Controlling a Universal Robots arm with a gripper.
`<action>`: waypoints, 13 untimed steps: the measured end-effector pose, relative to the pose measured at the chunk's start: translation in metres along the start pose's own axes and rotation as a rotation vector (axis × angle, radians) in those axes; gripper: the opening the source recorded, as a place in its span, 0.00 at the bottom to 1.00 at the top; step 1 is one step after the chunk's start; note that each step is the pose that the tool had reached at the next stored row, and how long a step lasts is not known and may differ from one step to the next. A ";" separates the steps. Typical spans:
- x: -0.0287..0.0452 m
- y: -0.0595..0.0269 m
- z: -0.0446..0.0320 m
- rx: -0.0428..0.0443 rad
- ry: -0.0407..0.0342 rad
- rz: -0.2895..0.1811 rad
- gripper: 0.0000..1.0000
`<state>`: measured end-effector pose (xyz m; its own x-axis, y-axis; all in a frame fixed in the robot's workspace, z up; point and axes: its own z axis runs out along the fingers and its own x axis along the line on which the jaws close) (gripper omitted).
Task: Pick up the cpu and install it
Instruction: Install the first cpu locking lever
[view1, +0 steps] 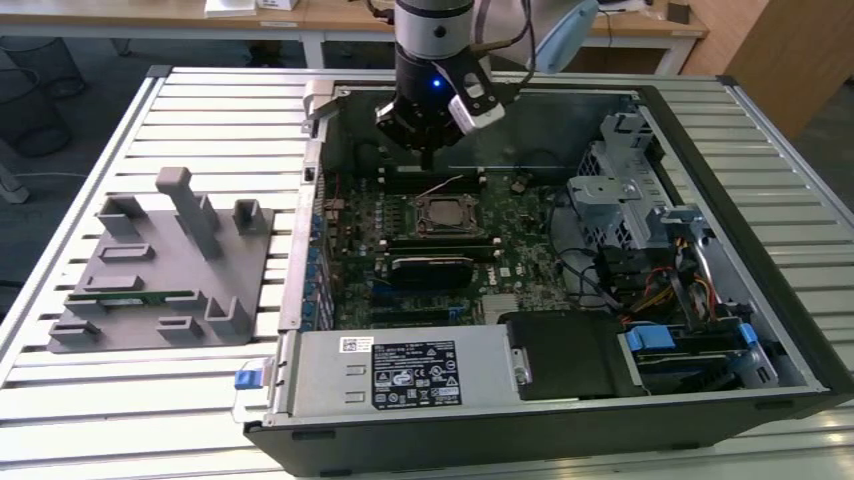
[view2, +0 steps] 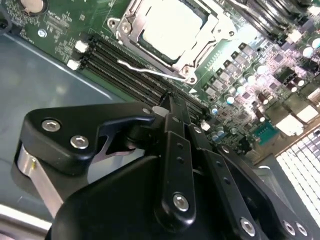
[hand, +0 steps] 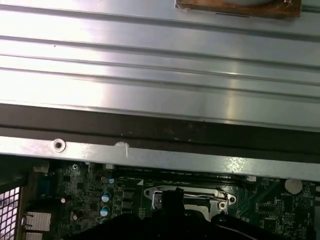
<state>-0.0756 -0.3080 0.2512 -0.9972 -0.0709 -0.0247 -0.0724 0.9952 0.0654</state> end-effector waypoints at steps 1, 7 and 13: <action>-0.0005 -0.0001 0.0008 0.0050 0.0003 0.000 0.11; -0.0051 -0.0009 0.0090 0.0205 0.0014 -0.001 0.11; -0.0129 -0.0012 0.0181 0.0206 0.0017 0.000 0.11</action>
<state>-0.0623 -0.3071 0.2334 -0.9972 -0.0714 -0.0231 -0.0724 0.9964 0.0448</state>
